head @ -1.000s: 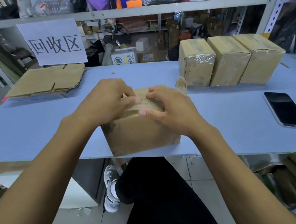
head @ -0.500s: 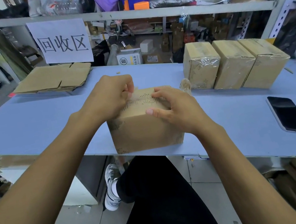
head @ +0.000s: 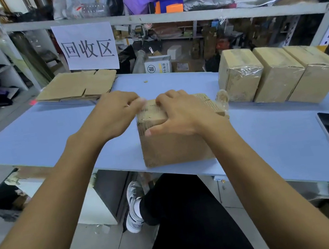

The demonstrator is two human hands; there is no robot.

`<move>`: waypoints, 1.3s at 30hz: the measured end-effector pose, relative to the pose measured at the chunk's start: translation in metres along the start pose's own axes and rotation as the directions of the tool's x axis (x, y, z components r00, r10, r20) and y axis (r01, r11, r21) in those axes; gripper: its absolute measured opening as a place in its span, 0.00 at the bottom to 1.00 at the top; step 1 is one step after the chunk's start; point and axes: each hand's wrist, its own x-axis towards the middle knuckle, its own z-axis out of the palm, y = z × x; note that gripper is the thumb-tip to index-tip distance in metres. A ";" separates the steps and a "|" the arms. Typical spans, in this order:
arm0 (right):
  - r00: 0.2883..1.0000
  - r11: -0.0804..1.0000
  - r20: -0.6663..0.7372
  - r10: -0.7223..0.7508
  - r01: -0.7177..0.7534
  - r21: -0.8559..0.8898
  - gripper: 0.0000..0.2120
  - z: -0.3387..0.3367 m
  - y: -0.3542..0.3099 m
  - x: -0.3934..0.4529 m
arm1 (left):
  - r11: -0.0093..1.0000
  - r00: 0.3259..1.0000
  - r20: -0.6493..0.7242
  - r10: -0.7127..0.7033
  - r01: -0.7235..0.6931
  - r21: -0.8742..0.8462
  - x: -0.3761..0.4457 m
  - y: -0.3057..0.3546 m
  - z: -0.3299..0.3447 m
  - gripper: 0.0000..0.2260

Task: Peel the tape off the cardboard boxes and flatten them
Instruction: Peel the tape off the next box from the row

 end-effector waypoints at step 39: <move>0.999 0.996 -0.007 -0.048 0.048 0.079 0.42 0.011 -0.014 0.012 | 0.958 0.931 0.238 0.277 -0.286 0.004 -0.030 -0.029 -0.012 0.04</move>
